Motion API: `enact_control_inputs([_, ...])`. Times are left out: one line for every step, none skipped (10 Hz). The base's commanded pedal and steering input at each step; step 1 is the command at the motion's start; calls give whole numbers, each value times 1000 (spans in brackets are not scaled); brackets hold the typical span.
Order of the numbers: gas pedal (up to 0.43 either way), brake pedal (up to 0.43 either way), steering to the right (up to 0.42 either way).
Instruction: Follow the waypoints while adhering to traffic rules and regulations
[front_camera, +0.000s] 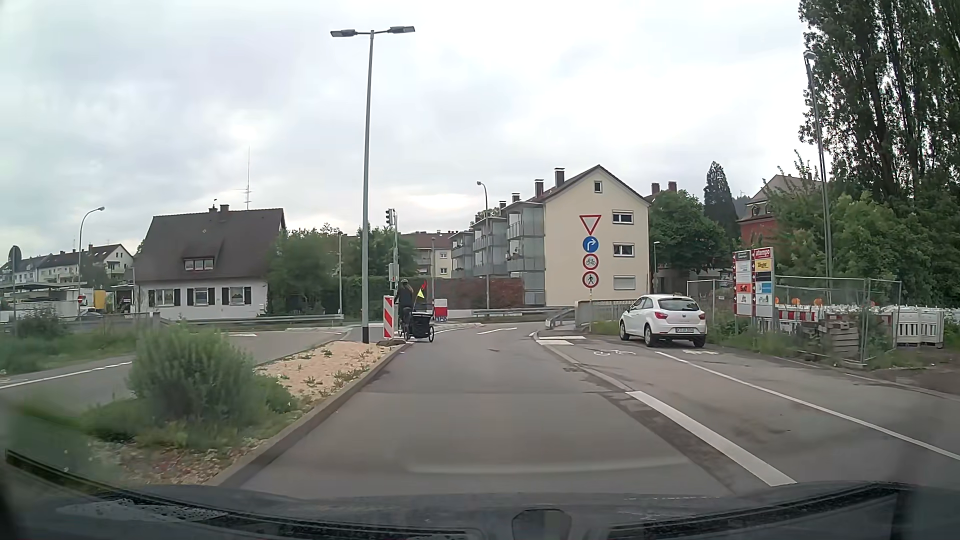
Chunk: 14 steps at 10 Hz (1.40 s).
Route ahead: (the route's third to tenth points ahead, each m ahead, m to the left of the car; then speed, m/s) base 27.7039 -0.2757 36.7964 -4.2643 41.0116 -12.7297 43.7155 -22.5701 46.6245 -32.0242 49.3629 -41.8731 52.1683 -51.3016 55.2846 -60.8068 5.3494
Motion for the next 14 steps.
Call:
enact_control_inputs([39, 0, -22])
enact_control_inputs([39, 0, -22])
enact_control_inputs([39, 0, -22])
enact_control_inputs([39, 0, -22])
enact_control_inputs([39, 0, -22])
enact_control_inputs([39, 0, -22])
enact_control_inputs([39, 0, -22])
enact_control_inputs([39, 0, -22])
enact_control_inputs([39, 0, -22])
enact_control_inputs([28, 0, -22])
enact_control_inputs([28, 0, -26])
enact_control_inputs([28, 0, -27])
enact_control_inputs([28, 0, -27])
enact_control_inputs([28, 0, -26])
